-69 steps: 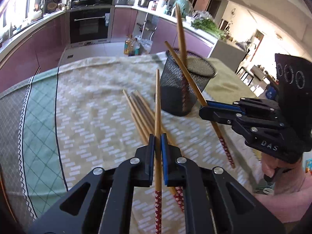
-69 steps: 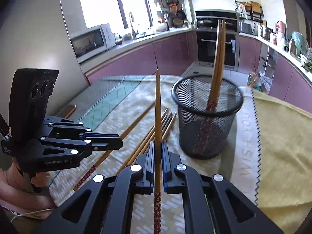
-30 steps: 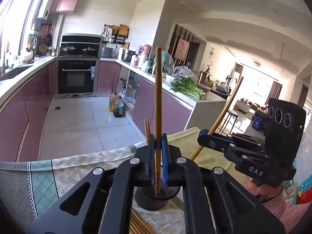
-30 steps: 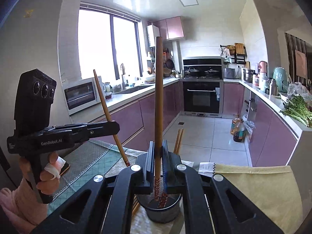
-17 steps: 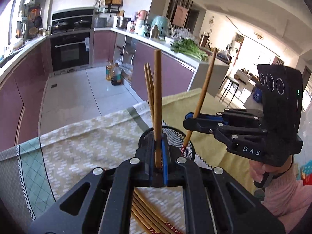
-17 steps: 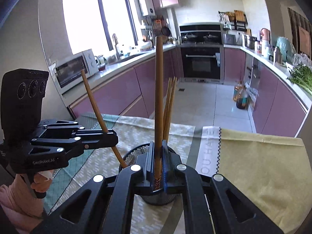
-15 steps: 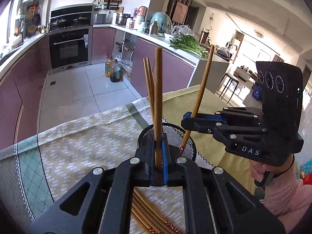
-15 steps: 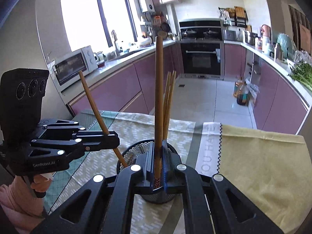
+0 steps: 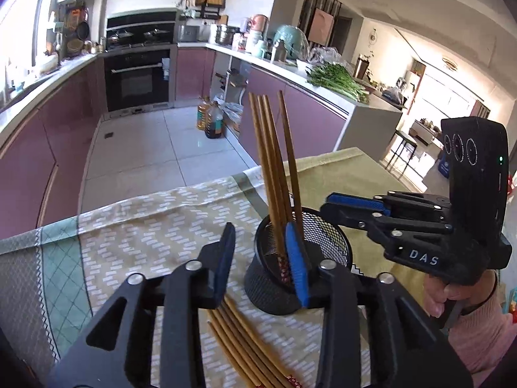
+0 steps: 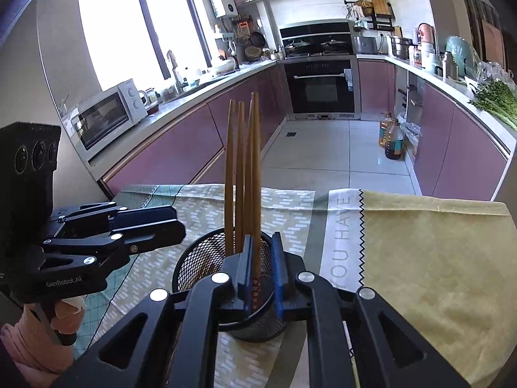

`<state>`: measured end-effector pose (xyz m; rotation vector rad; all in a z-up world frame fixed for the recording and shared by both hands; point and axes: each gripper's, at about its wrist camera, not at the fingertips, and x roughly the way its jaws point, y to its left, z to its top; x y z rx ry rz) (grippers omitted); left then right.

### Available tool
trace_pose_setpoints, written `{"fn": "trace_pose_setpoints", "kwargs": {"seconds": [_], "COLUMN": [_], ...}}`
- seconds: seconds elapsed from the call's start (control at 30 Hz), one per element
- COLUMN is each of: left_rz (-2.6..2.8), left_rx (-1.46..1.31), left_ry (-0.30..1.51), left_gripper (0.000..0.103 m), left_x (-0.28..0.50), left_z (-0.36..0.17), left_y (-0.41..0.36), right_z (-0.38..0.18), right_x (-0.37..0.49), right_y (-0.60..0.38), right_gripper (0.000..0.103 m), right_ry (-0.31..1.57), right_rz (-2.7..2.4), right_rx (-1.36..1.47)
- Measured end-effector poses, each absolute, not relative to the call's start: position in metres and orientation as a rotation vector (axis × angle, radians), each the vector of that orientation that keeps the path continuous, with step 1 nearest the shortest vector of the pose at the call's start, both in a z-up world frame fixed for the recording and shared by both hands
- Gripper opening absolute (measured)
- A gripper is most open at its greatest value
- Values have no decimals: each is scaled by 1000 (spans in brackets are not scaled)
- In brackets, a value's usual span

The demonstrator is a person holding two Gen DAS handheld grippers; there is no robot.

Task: Organize utensils
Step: 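Release the chopstick and move the right gripper back to the pile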

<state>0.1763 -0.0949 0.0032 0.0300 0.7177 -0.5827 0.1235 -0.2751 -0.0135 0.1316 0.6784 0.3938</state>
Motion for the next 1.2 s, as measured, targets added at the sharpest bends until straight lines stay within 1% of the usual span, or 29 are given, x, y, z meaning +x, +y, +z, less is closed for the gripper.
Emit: {"fn": "trace_pose_setpoints", "kwargs": {"seconds": [0.03, 0.07, 0.1, 0.13, 0.17, 0.27, 0.37, 0.6, 0.73, 0.97, 1.2], "left_rz": [-575, -569, -560, -547, -539, -510, -486, -463, -468, -466, -456], "left_rx": [29, 29, 30, 32, 35, 53, 64, 93, 79, 90, 115], "left_ry": [703, 681, 667, 649, 637, 633, 672, 800, 857, 904, 910], "left_gripper": [35, 37, 43, 45, 47, 47, 47, 48, 50, 51, 52], "left_x": [172, 164, 158, 150, 143, 125, 114, 102, 97, 90, 84], "left_z": [5, 6, 8, 8, 7, 1, -14, -63, -84, -102, -106], "left_y": [-90, -84, -79, -72, -66, -51, -41, -35, -35, -41, -48], "right_z": [-11, -9, -7, -5, -5, -7, -21, -72, -89, -97, -101], "right_x": [118, 110, 102, 97, 89, 72, 63, 65, 65, 62, 59], "right_y": [-275, -275, -274, -272, -269, -255, -242, -214, -205, -199, -198], "right_gripper": [15, 19, 22, 26, 27, 31, 31, 31, 31, 31, 30], "right_ry": [662, 642, 623, 613, 605, 603, 641, 801, 851, 875, 887], "right_rz": [397, 405, 419, 432, 451, 519, 561, 602, 601, 570, 561], "right_rx": [126, 120, 114, 105, 91, 63, 50, 70, 72, 67, 65]}}
